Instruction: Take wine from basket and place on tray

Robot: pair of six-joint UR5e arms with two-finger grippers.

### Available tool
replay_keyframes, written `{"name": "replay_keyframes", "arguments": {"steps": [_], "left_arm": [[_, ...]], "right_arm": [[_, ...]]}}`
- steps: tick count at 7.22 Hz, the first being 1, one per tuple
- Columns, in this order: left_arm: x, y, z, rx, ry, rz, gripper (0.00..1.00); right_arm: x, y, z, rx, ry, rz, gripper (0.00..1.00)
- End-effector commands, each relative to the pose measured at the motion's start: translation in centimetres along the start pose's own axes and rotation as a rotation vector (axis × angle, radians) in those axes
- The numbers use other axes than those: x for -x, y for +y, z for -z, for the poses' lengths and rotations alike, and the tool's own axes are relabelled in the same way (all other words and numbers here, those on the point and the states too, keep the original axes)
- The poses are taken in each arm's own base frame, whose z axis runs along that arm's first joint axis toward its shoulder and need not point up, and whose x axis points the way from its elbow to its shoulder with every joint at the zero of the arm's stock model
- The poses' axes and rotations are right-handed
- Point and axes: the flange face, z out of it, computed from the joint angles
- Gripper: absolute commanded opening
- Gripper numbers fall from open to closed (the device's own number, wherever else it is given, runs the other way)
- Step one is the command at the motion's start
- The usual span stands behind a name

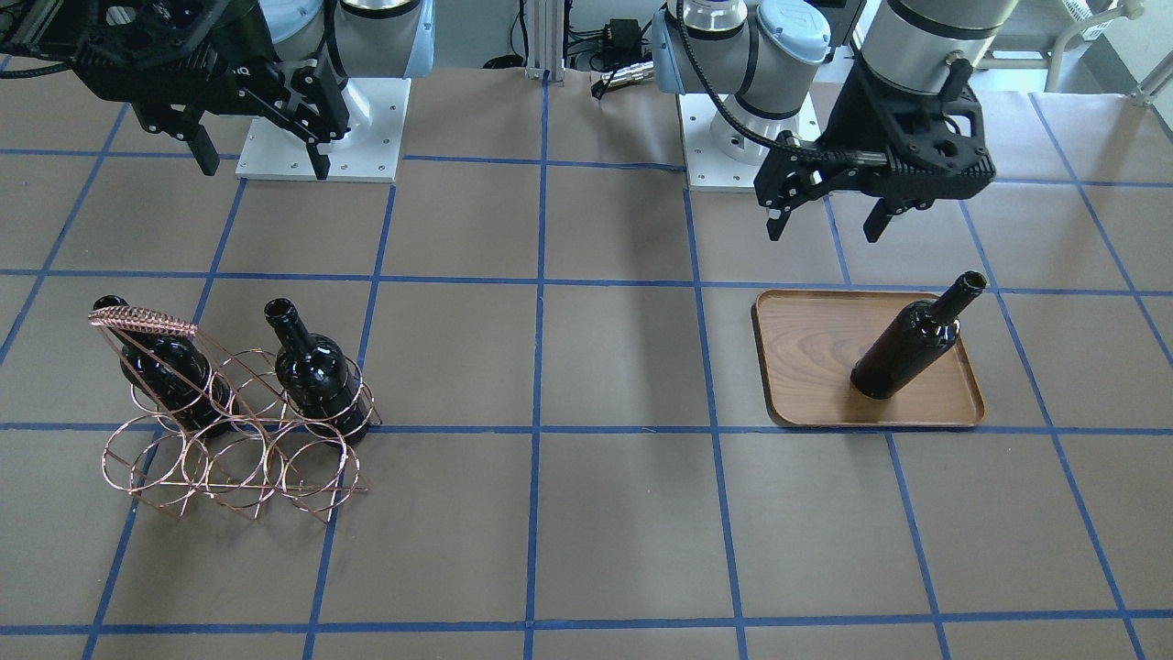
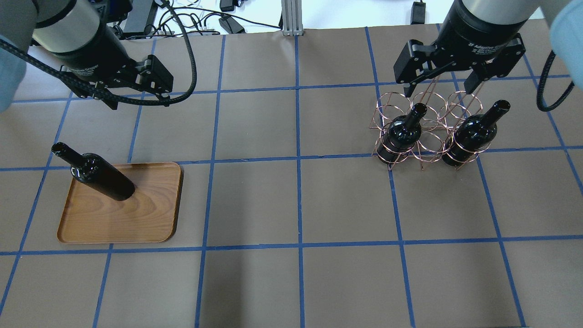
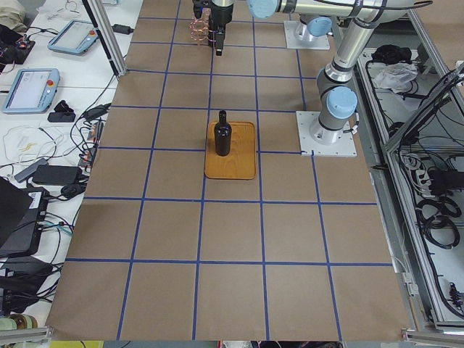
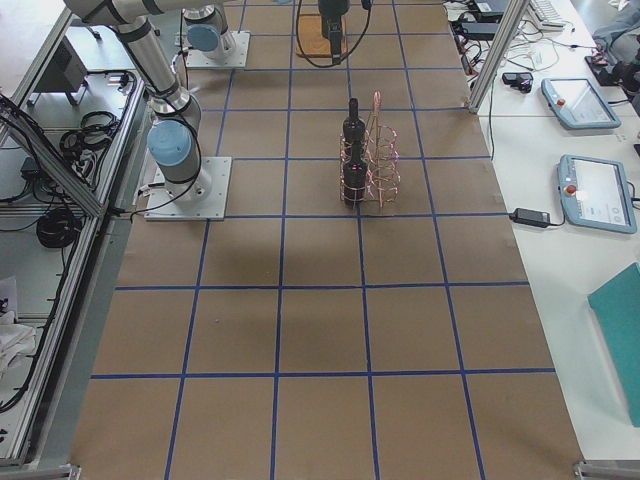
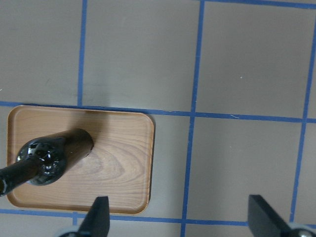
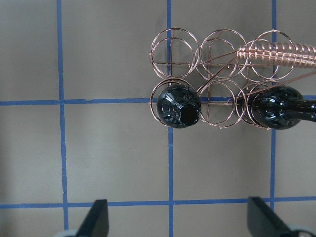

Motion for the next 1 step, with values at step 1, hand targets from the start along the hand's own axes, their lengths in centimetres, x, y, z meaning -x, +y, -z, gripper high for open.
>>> {"name": "replay_keyframes", "arguments": {"steps": [1], "left_arm": [[-0.24, 0.25, -0.39, 0.008, -0.005, -0.006, 1.00]], "right_arm": [[0.05, -0.38, -0.51, 0.008, 0.000, -0.004, 1.00]]}}
